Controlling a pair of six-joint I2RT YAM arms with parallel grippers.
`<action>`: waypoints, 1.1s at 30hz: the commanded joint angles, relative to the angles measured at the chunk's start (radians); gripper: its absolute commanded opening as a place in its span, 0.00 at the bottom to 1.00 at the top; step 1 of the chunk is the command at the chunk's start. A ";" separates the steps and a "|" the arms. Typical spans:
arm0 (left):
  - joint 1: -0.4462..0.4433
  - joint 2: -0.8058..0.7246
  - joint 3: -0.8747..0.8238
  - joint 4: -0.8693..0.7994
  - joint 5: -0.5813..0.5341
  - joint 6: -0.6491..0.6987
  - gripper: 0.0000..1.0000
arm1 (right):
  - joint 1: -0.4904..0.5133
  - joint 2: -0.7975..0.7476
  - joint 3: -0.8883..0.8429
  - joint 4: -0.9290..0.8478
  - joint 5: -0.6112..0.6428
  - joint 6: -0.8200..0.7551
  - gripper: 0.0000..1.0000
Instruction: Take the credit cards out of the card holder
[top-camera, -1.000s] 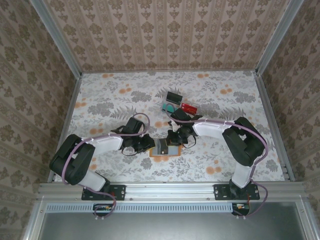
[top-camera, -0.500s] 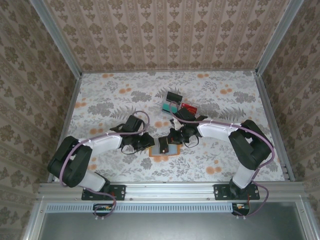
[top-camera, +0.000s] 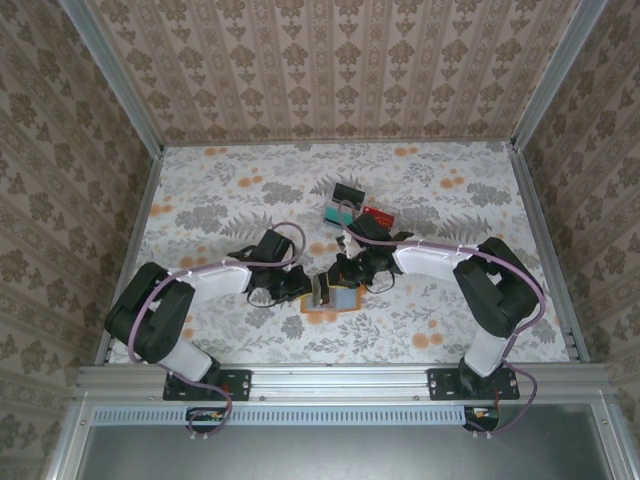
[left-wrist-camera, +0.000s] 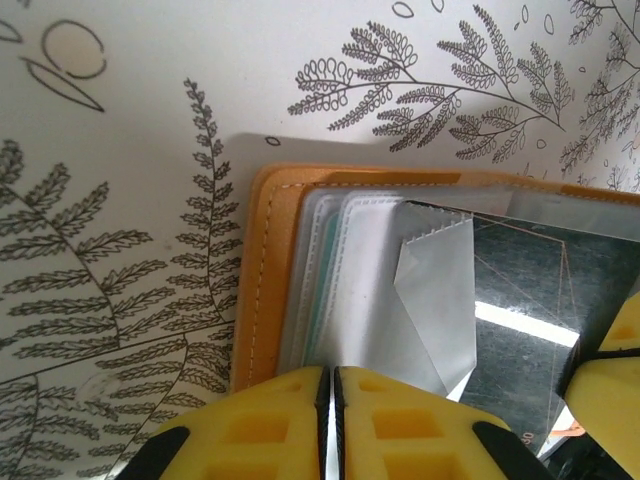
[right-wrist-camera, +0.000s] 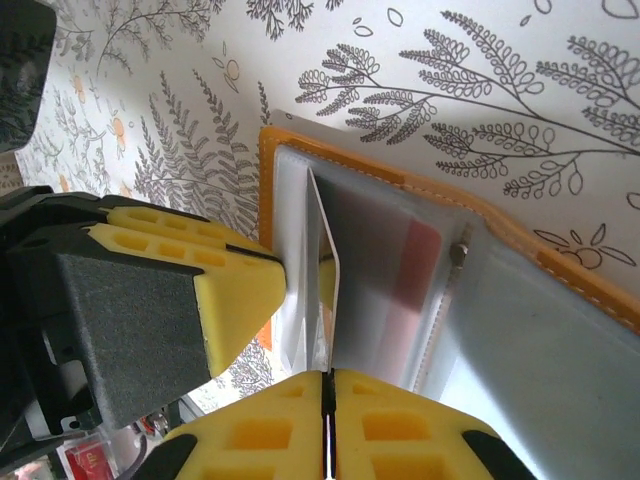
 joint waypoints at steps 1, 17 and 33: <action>-0.010 0.021 0.009 -0.027 -0.016 0.020 0.13 | -0.002 0.028 0.005 0.047 -0.052 0.032 0.16; -0.005 0.018 0.003 -0.024 0.003 0.010 0.16 | 0.002 -0.034 0.017 -0.090 0.104 -0.042 0.05; 0.148 -0.296 0.106 0.030 0.177 0.090 0.55 | -0.181 -0.326 0.025 0.084 -0.219 -0.051 0.02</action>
